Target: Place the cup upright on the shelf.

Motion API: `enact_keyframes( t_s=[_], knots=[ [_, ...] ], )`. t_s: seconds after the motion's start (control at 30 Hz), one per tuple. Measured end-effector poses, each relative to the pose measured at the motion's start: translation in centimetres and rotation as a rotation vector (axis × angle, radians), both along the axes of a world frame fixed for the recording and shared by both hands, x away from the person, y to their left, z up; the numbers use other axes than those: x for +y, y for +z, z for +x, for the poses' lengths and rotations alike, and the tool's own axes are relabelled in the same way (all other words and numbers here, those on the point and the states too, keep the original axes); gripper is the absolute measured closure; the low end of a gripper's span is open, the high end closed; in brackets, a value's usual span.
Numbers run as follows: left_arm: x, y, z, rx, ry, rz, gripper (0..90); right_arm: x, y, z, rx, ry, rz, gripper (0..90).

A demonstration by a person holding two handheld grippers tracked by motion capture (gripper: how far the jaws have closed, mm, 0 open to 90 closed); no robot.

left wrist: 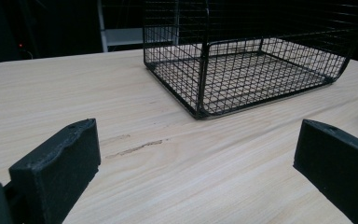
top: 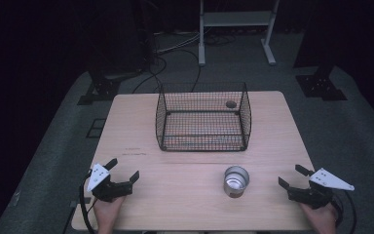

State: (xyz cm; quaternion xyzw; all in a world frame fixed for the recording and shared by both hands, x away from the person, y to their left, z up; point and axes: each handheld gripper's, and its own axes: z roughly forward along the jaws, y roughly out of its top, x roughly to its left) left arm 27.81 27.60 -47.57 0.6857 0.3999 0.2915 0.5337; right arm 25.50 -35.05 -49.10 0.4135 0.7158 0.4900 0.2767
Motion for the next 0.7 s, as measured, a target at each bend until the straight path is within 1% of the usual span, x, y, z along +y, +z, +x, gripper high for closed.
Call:
enact_keyframes(
  t_s=[0.07, 0.1, 0.17, 0.2, 0.23, 0.27, 0.33, 0.37, 0.4, 0.43, 0.47, 0.5, 0.57, 0.6, 0.63, 0.67, 0.7],
  knots=[
    [0.0, -0.1, 0.1, 0.002, -0.004, -0.002, 0.0, 0.0, 0.1, 0.0, -0.005, 0.006, 0.004, 15.1],
    [0.0, -0.2, 0.1, -0.001, -0.005, 0.001, 0.0, 0.0, 0.1, 0.0, -0.005, 0.006, 0.004, 15.1],
    [0.0, -0.4, 0.2, -0.007, -0.005, -0.007, 0.0, 0.2, 0.1, -0.1, -0.006, 0.011, 0.005, 15.0],
    [0.0, -0.5, 0.3, -0.005, -0.008, -0.007, 0.0, 0.4, 0.2, -0.1, -0.011, 0.023, 0.000, 15.0],
    [0.0, -0.7, 0.3, -0.002, -0.009, -0.006, 0.0, 0.4, 0.2, -0.1, -0.011, 0.023, 0.000, 15.0],
    [0.0, -0.8, 0.4, 0.011, -0.012, -0.001, 0.0, 0.6, 0.3, -0.2, -0.011, 0.027, 0.000, 15.0],
    [0.0, -0.8, 0.6, 0.028, -0.021, -0.006, 0.0, 1.0, 0.4, -0.2, -0.013, 0.045, -0.003, 15.0],
    [0.0, -0.8, 0.6, 0.028, -0.021, -0.006, 0.0, 1.0, 0.4, -0.2, -0.013, 0.045, -0.003, 15.0],
    [0.0, -0.8, 0.5, 0.019, -0.019, -0.007, 0.0, 1.3, 0.6, -0.1, -0.015, 0.061, -0.008, 15.0],
    [0.0, -0.8, 0.4, 0.011, -0.013, -0.002, 0.0, 1.3, 0.6, -0.1, -0.015, 0.061, -0.008, 15.0],
    [0.0, -0.7, 0.3, 0.004, -0.011, 0.001, 0.0, 1.6, 0.8, -0.1, -0.013, 0.080, -0.010, 15.0],
    [0.0, -0.7, 0.3, 0.004, -0.011, 0.001, 0.0, 1.6, 0.8, -0.1, -0.013, 0.080, -0.010, 15.0],
    [0.0, -0.7, 0.2, -0.001, -0.009, 0.007, 0.0, 2.0, 1.0, 0.0, -0.013, 0.099, -0.008, 15.0],
    [0.0, -0.7, 0.2, -0.004, -0.008, 0.005, 0.0, 2.4, 1.3, 0.0, -0.007, 0.122, -0.004, 15.0],
    [0.0, -0.7, 0.1, -0.006, -0.008, 0.007, 0.0, 2.4, 1.3, 0.0, -0.007, 0.122, -0.004, 15.0],
    [-0.1, -0.6, 0.1, -0.009, -0.008, 0.012, 0.0, 2.9, 1.5, -0.1, -0.006, 0.148, -0.011, 15.0],
    [-0.1, -0.6, 0.1, -0.009, -0.008, 0.012, 0.0, 2.9, 1.5, -0.1, -0.006, 0.148, -0.011, 15.0]
  ],
)
